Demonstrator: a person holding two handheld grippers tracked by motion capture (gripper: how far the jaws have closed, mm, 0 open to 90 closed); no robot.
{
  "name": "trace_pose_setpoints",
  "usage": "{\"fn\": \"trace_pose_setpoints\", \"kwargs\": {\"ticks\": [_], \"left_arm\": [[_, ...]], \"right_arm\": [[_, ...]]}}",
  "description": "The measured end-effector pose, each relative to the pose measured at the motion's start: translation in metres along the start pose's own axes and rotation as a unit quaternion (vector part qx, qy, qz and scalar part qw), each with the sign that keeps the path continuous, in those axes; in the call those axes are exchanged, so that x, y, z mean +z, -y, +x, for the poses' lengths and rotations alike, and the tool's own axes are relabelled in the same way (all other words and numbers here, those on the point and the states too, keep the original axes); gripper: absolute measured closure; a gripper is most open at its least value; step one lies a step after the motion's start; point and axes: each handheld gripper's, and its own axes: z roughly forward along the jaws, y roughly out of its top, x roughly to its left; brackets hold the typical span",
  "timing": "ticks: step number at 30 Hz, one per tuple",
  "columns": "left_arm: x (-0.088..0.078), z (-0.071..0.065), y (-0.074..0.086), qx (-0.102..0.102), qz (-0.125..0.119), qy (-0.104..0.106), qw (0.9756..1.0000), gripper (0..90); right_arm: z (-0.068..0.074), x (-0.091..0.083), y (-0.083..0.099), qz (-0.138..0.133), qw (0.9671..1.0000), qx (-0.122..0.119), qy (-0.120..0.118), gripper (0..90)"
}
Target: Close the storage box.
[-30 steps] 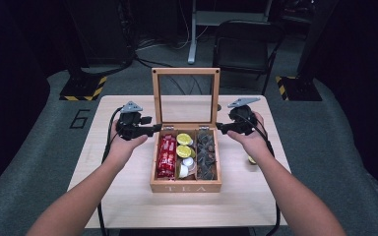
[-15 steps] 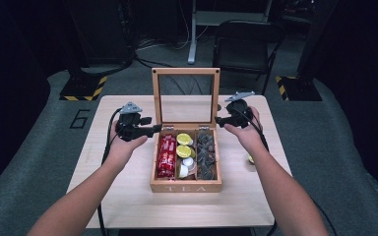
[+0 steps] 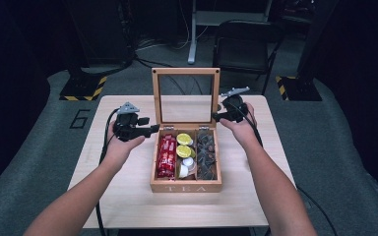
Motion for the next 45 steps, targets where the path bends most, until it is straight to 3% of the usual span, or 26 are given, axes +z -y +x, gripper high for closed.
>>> {"fn": "trace_pose_setpoints", "kwargs": {"ticks": [2, 7, 20, 28, 33, 39, 45], "left_arm": [[0.001, 0.0, 0.0, 0.0, -0.002, -0.001, 1.0, 43.1], [0.001, -0.004, 0.001, 0.007, 0.003, 0.003, 1.0, 43.1], [-0.005, 0.002, 0.004, 0.0, -0.002, -0.001, 1.0, 43.1], [-0.005, 0.002, 0.005, -0.001, -0.003, -0.001, 1.0, 43.1], [-0.005, 0.002, 0.006, 0.0, -0.002, -0.001, 1.0, 43.1], [-0.005, 0.001, 0.006, -0.003, 0.0, -0.001, 1.0, 43.1], [-0.005, 0.001, 0.006, -0.003, 0.0, -0.003, 1.0, 43.1]], "right_arm": [[-0.001, 0.001, 0.0, 0.004, 0.9999, 0.009, -0.001, 30.8], [-0.005, 0.007, -0.003, 0.006, 0.9999, 0.008, 0.001, 30.8], [-0.004, 0.018, -0.01, 0.005, 1.0, 0.006, -0.004, 32.2], [0.001, 0.028, -0.011, -0.004, 0.9993, 0.004, -0.037, 32.2], [0.002, 0.031, -0.012, -0.006, 0.9991, 0.011, -0.04, 31.7], [0.0, 0.033, -0.012, -0.007, 0.9991, 0.009, -0.041, 34.3], [-0.001, 0.029, -0.013, -0.005, 0.9994, 0.017, -0.03, 45.7]]}}
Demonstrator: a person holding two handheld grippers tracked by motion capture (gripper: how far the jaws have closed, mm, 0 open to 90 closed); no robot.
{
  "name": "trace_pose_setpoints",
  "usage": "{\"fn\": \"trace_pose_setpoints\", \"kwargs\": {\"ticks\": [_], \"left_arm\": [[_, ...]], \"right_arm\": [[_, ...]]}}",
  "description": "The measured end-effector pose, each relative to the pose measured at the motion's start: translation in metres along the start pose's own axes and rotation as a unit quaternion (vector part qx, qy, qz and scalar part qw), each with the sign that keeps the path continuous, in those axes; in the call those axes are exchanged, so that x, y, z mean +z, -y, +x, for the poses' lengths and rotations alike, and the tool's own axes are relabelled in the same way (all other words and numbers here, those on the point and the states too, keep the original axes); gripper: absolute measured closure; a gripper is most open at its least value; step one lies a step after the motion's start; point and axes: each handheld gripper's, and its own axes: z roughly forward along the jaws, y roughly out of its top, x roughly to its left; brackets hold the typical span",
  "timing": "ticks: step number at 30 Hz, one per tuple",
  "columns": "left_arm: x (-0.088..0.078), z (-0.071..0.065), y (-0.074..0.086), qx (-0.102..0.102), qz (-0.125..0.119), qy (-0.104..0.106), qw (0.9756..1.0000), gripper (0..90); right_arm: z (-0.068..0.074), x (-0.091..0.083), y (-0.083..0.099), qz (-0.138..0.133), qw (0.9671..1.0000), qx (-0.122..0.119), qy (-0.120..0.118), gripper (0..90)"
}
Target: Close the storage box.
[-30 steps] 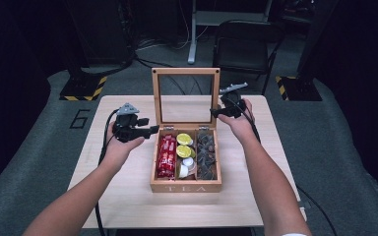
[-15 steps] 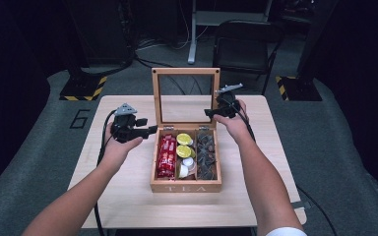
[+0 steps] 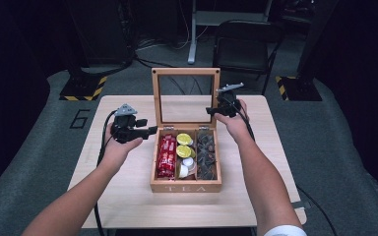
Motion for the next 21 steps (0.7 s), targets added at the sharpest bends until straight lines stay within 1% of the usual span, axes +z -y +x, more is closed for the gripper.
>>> {"fn": "trace_pose_setpoints", "kwargs": {"ticks": [1, 3, 7, 12, 15, 21], "left_arm": [[0.0, 0.0001, -0.0004, 0.002, 0.002, 0.0, 1.0, 43.1], [0.0003, -0.0006, -0.0006, 0.002, 0.002, 0.0, 1.0, 43.1], [-0.0001, -0.0002, -0.0003, 0.005, 0.005, -0.002, 1.0, 43.1], [-0.0018, 0.0017, -0.0002, 0.001, 0.001, -0.004, 1.0, 43.1], [-0.0023, 0.0018, -0.0001, 0.0, 0.0, -0.005, 1.0, 43.1], [-0.0033, 0.0031, 0.0001, 0.001, 0.004, -0.006, 1.0, 43.1]], "right_arm": [[-0.0002, 0.0003, 0.0, -0.001, 1.0, -0.003, 0.002, 47.0], [0.0013, 0.0003, -0.0004, -0.001, 0.9999, -0.001, 0.012, 50.4], [-0.0013, -0.0017, -0.0006, -0.002, 0.9998, 0.007, 0.02, 62.2], [-0.0005, -0.0022, -0.0011, 0.0, 0.9992, 0.031, 0.024, 62.8], [-0.0008, -0.0025, -0.0013, 0.0, 0.9992, 0.032, 0.024, 63.1], [0.0003, -0.0043, -0.0011, 0.0, 0.9993, 0.025, 0.027, 63.5]]}}
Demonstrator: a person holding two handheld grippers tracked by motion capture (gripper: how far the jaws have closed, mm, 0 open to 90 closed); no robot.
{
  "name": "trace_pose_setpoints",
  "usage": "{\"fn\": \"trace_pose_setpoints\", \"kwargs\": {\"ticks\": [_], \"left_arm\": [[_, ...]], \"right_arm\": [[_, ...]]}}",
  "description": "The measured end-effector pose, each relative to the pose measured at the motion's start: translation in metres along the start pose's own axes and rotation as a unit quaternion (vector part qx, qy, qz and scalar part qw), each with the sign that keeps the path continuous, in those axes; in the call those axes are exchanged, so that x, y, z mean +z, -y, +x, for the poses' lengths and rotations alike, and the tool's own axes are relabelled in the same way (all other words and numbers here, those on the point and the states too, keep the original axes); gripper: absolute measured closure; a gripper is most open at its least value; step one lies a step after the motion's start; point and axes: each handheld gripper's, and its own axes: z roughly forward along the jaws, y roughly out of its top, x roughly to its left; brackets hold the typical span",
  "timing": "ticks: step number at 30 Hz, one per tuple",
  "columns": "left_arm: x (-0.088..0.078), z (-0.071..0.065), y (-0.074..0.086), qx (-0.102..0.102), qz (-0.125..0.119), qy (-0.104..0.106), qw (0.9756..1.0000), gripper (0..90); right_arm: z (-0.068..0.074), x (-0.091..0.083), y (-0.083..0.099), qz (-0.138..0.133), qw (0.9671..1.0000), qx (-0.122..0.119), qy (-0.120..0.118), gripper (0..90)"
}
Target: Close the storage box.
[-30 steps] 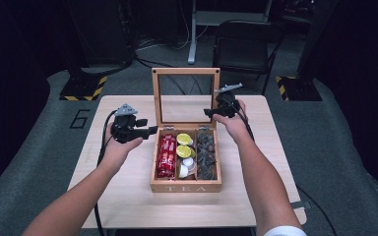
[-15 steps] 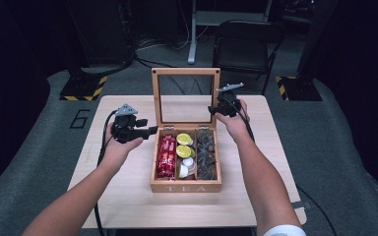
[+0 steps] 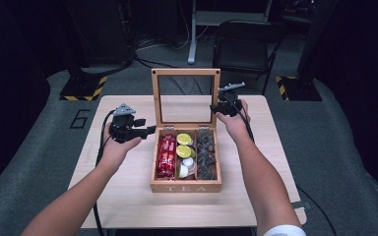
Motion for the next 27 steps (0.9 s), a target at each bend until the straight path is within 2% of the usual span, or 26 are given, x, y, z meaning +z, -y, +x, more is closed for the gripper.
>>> {"fn": "trace_pose_setpoints", "kwargs": {"ticks": [1, 4, 11, 14, 16, 18, 21, 22, 27], "left_arm": [[0.0, 0.0, 0.0, 0.001, -0.002, -0.001, 1.0, 43.1], [-0.002, 0.0, -0.001, 0.001, -0.002, -0.003, 1.0, 43.1], [-0.001, 0.005, -0.006, -0.003, -0.005, -0.012, 0.9999, 43.0], [0.005, 0.007, -0.007, -0.004, -0.001, -0.018, 0.9998, 42.9], [0.008, 0.008, -0.009, -0.006, -0.004, -0.023, 0.9997, 43.0], [0.01, 0.01, -0.011, -0.009, -0.005, -0.024, 0.9997, 43.1], [0.016, 0.017, -0.019, -0.023, -0.018, -0.034, 0.999, 43.8], [0.016, 0.018, -0.021, -0.022, -0.019, -0.036, 0.999, 44.1], [0.021, 0.021, -0.03, -0.022, -0.023, -0.042, 0.9986, 45.1]], "right_arm": [[0.0, -0.001, 0.0, 0.001, 1.0, 0.006, -0.004, 63.8], [-0.001, -0.002, 0.0, 0.001, 1.0, 0.002, -0.007, 63.9], [0.003, -0.007, 0.003, -0.004, 1.0, 0.0, 0.0, 64.4], [0.004, -0.009, 0.006, -0.009, 1.0, -0.004, -0.001, 64.6], [0.007, -0.011, 0.007, -0.011, 0.9999, 0.002, 0.003, 64.7], [0.007, -0.014, 0.009, -0.012, 0.9999, -0.005, 0.005, 64.8], [0.011, -0.015, 0.009, -0.012, 0.9998, -0.008, 0.012, 64.7], [0.012, -0.016, 0.009, -0.01, 0.9999, -0.002, 0.014, 64.7], [0.012, -0.018, 0.011, -0.015, 0.9998, -0.011, 0.011, 64.8]]}}
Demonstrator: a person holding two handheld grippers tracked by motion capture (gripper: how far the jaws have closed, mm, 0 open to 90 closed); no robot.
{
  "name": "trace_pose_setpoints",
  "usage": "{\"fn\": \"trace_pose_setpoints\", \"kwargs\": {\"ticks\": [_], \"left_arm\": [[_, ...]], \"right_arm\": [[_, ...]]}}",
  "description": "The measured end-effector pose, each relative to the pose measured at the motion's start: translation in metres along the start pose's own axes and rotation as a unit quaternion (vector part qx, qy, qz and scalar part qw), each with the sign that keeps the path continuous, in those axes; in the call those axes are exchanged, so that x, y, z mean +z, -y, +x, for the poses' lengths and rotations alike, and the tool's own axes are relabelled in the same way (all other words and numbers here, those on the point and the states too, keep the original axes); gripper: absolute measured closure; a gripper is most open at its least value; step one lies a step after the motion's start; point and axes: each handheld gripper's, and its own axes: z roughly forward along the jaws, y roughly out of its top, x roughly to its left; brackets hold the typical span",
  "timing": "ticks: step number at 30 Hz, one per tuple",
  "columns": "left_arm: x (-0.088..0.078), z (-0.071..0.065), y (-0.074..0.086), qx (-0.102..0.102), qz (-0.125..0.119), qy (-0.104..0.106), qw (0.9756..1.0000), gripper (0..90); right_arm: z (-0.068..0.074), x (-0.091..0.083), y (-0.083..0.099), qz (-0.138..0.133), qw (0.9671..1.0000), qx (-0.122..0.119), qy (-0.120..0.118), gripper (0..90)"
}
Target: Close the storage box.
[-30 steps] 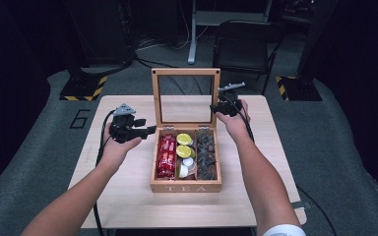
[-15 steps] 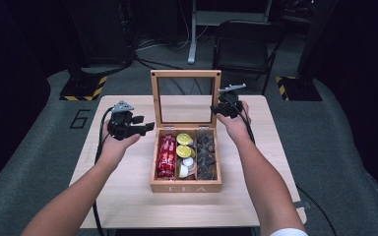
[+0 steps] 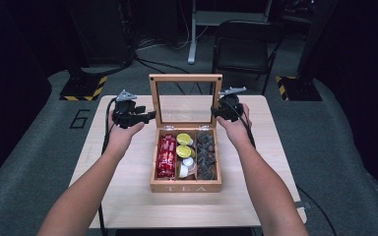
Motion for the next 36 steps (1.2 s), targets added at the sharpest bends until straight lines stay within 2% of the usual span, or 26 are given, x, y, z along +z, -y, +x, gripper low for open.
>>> {"fn": "trace_pose_setpoints", "kwargs": {"ticks": [1, 3, 5, 10, 13, 23, 27, 28, 30, 32, 36], "left_arm": [[0.003, 0.001, -0.004, 0.001, -0.001, -0.005, 1.0, 45.0], [0.005, 0.001, -0.006, -0.007, -0.007, -0.006, 0.9999, 45.0], [0.008, 0.003, -0.009, -0.01, -0.017, -0.007, 0.9998, 46.1], [0.013, 0.008, -0.014, -0.012, -0.017, -0.023, 0.9995, 50.5], [0.015, 0.008, -0.019, -0.015, -0.018, -0.023, 0.9995, 51.7], [0.025, 0.0, -0.029, 0.002, -0.017, -0.031, 0.9994, 54.3], [0.026, -0.001, -0.03, 0.007, -0.016, -0.036, 0.9992, 58.1], [0.026, -0.001, -0.031, 0.012, -0.016, -0.035, 0.9992, 59.7], [0.026, -0.003, -0.031, 0.024, -0.014, -0.04, 0.9988, 63.3], [0.026, -0.003, -0.032, 0.025, -0.012, -0.041, 0.9988, 63.6], [0.024, -0.001, -0.031, 0.023, -0.012, -0.032, 0.9991, 65.2]], "right_arm": [[0.001, 0.0, 0.001, -0.001, 1.0, 0.007, 0.0, 64.8], [-0.001, -0.001, 0.002, -0.004, 1.0, -0.004, -0.001, 64.8], [0.0, -0.001, 0.003, -0.006, 1.0, -0.002, -0.001, 64.8], [0.002, -0.003, 0.005, -0.009, 0.9999, -0.004, 0.003, 64.7], [0.003, -0.004, 0.005, -0.009, 0.9999, -0.005, 0.004, 64.8], [0.004, -0.007, 0.007, -0.012, 0.9999, -0.006, 0.003, 64.7], [0.004, -0.007, 0.008, -0.016, 0.9999, -0.003, 0.003, 64.7], [0.004, -0.007, 0.008, -0.016, 0.9998, -0.007, 0.001, 64.7], [0.004, -0.007, 0.009, -0.016, 0.9999, -0.002, 0.002, 64.7], [0.004, -0.007, 0.009, -0.018, 0.9998, -0.001, 0.0, 64.7], [0.003, -0.007, 0.01, -0.02, 0.9998, -0.002, -0.001, 64.7]]}}
